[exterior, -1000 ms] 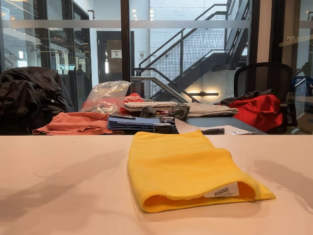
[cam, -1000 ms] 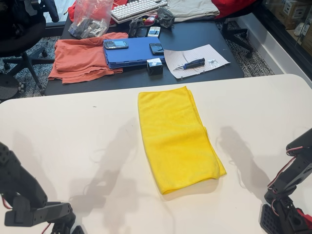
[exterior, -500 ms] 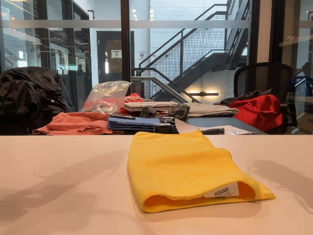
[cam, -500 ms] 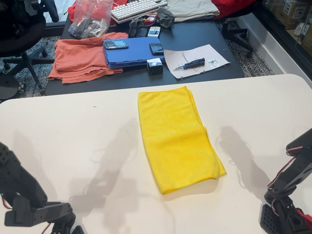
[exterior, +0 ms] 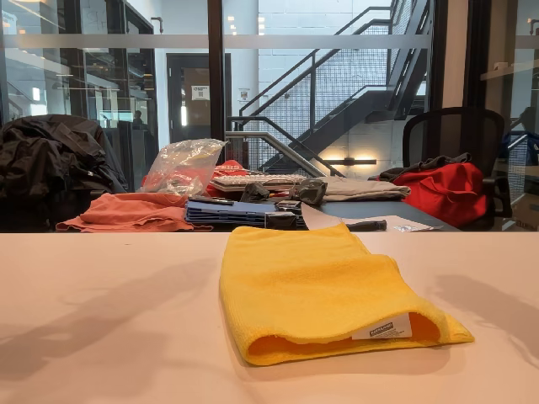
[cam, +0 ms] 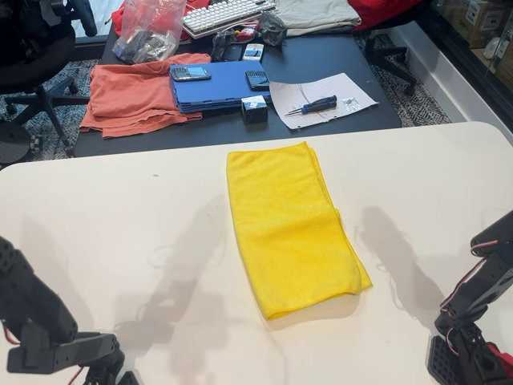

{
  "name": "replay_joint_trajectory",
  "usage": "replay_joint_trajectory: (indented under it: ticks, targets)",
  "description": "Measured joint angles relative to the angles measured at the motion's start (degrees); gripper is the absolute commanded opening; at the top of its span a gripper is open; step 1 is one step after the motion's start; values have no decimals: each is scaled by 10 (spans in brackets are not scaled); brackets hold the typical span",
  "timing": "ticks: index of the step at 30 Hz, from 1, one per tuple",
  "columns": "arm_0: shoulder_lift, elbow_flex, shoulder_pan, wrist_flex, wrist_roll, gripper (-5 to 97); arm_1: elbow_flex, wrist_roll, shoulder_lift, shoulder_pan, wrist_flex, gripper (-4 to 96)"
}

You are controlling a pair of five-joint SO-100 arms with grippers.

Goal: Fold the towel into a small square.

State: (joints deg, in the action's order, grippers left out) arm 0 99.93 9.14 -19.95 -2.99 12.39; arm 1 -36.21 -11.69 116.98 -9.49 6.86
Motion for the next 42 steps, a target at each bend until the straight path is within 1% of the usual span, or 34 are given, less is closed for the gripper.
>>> replay_joint_trajectory:
  ticks: [2,4,7,9,11,12,15,19,21,24,29,30,32,35,37,39,42]
  targets:
    - [0,-2,4,-1,-2,-1,1,-1,-5,-14,14,89]
    - [0,-11,-4,-6,3,-1,-21,1,-20,-61,53,94]
    - [-4,-53,4,-47,5,-1,-85,-5,-48,-149,171,95]
    - [-13,-98,5,-106,5,-1,-127,-7,-69,-180,256,90]
    - [-25,-139,6,-192,9,-1,-166,-11,-86,-187,332,90]
    - [-24,-162,6,-233,7,-1,-184,-5,-91,-189,374,95]
    - [-35,-209,7,-380,6,-1,-216,-8,-75,-187,468,96]
    - [-34,-239,4,-569,5,-1,-273,-1,-74,-194,569,90]
    - [-37,-254,1,-658,5,-1,-300,-9,-76,-203,613,96]
    - [-39,-273,5,-798,5,-1,-323,-8,-62,-259,672,96]
    - [-38,-300,3,-998,5,-1,-383,-6,-59,-391,792,97]
    - [-38,-304,11,-1020,5,-2,-403,-7,-63,-429,817,97]
    - [-37,-312,18,-1026,5,-2,-459,-9,-89,-504,846,97]
    - [-37,-327,33,-1026,7,-1,-550,-4,-154,-550,881,101]
    - [-37,-334,54,-1026,13,-1,-561,-3,-185,-567,850,122]
    - [-37,-338,62,-1026,33,-1,-561,-4,-227,-582,812,166]
    - [-37,-339,104,-1026,59,-1,-561,2,-294,-590,751,242]
